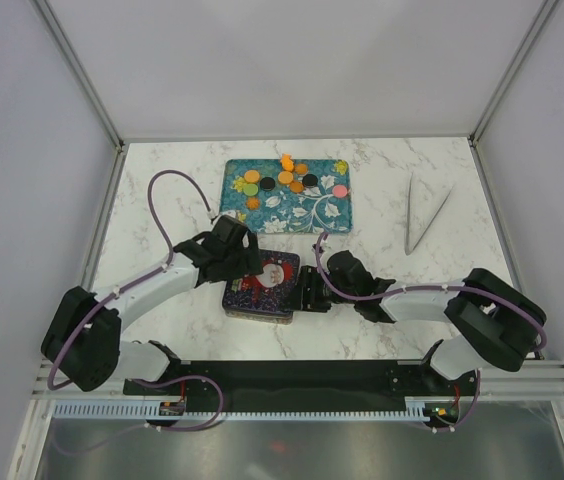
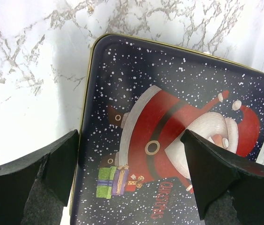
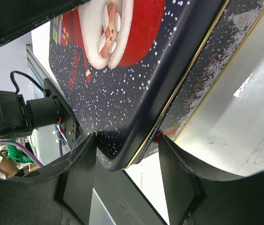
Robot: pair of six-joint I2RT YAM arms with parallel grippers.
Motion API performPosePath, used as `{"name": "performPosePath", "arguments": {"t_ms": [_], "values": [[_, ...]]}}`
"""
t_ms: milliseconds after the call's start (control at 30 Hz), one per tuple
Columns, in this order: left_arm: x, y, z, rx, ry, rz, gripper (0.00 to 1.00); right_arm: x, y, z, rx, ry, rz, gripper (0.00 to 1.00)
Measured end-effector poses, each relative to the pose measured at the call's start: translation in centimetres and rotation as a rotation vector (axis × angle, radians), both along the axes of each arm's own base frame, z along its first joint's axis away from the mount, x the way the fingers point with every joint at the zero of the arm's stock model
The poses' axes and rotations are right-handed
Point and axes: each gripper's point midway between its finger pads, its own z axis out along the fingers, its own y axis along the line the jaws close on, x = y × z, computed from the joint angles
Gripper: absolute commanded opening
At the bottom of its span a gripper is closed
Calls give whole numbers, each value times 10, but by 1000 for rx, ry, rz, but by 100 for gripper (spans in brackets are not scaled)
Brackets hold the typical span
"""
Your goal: Pack the cookies
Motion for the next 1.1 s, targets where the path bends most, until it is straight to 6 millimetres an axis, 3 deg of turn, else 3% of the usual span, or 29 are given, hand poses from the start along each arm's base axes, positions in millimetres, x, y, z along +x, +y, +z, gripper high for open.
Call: {"name": "performPosePath", "arguments": {"t_ms": [167, 200, 233, 300, 600, 967, 1067, 1100], "values": [[1, -1, -1, 6, -46, 16, 93, 0, 0, 0, -5, -2, -5, 4], [1, -1, -1, 5, -55, 18, 93, 0, 0, 0, -7, -5, -7, 9], [2, -1, -1, 5, -63, 21, 94, 1, -1, 2, -8, -11, -12, 27], [2, 0, 0, 4, -73, 26, 94, 1, 0, 4, -11, -16, -13, 45], [1, -7, 2, -33, -68, 25, 98, 4, -9, 7, -87, -65, -25, 77], [-24, -26, 0, -135, 61, -57, 98, 25, -47, 14, -177, -107, -111, 81], [-27, -27, 0, -140, 78, -63, 98, 29, -56, 21, -179, -117, -132, 69], [-27, -28, 0, -142, 82, -65, 98, 31, -58, 24, -177, -124, -137, 53]]}}
